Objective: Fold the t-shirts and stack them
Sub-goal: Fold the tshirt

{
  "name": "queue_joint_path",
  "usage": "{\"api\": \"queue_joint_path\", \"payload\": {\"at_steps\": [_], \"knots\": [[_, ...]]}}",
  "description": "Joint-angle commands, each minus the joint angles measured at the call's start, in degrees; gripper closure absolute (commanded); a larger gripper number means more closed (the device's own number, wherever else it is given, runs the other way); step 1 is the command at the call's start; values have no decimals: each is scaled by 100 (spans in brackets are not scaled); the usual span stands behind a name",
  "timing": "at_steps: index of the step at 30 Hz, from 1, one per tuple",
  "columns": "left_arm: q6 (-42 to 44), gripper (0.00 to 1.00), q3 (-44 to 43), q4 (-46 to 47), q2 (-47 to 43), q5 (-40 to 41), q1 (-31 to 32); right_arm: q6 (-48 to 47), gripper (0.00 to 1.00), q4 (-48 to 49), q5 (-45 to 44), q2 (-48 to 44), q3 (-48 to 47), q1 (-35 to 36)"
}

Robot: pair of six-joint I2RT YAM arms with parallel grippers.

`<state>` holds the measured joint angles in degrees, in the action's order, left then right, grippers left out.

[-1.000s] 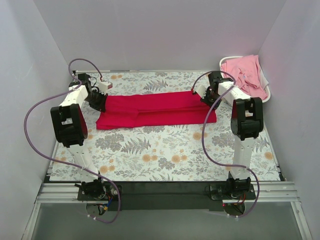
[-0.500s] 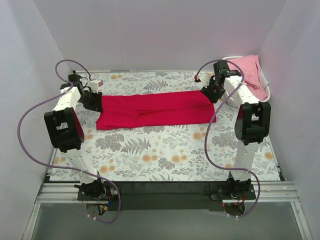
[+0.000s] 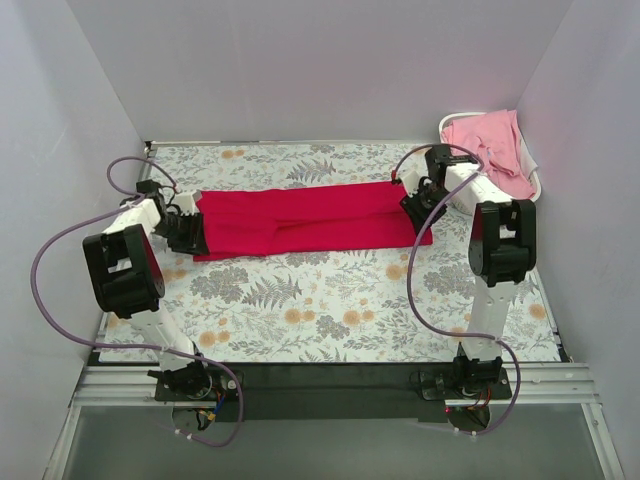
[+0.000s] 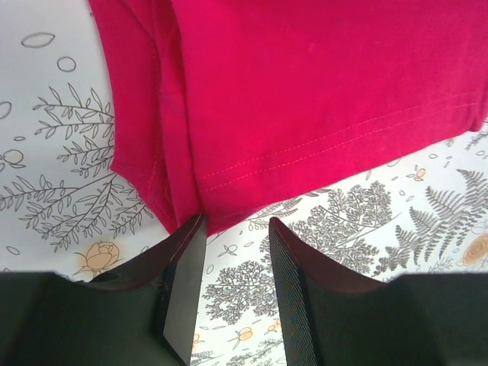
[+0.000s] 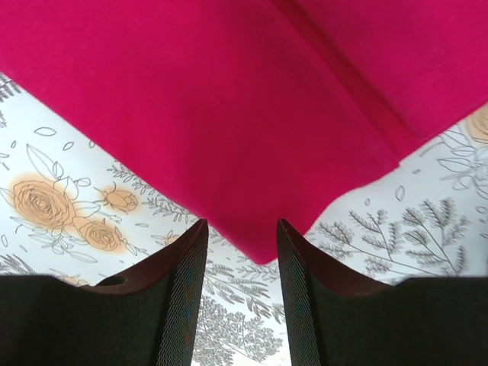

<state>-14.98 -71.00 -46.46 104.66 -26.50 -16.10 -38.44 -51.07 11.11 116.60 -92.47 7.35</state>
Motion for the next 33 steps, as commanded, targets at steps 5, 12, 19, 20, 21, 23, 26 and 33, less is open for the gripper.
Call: {"api": "queue_joint_path", "payload": {"at_steps": [5,12,19,20,21,23,26,33], "knots": [[-57,73,420,523,-16,233,-25,240,54,237,-240,425,299,-50],[101,85,982,383,-481,260,-113,91,55,484,-619,136,1055,-164],[40,73,887,-230,-1201,-284,-165,300,55,273,125,-795,907,-208],[-83,68,704,-302,-1255,-364,-166,406,54,212,615,-996,627,-139],[-145,66,615,-363,-1290,-521,-174,494,54,116,872,-1077,494,-77],[-294,63,448,-557,-1317,-715,-192,907,48,150,1547,-1226,222,142],[-724,61,271,-645,-1325,-1172,-227,1782,49,535,2121,-1219,-16,572],[-1893,60,631,-373,-1273,-1498,-341,4158,48,2467,2764,-595,-149,1803]]}}
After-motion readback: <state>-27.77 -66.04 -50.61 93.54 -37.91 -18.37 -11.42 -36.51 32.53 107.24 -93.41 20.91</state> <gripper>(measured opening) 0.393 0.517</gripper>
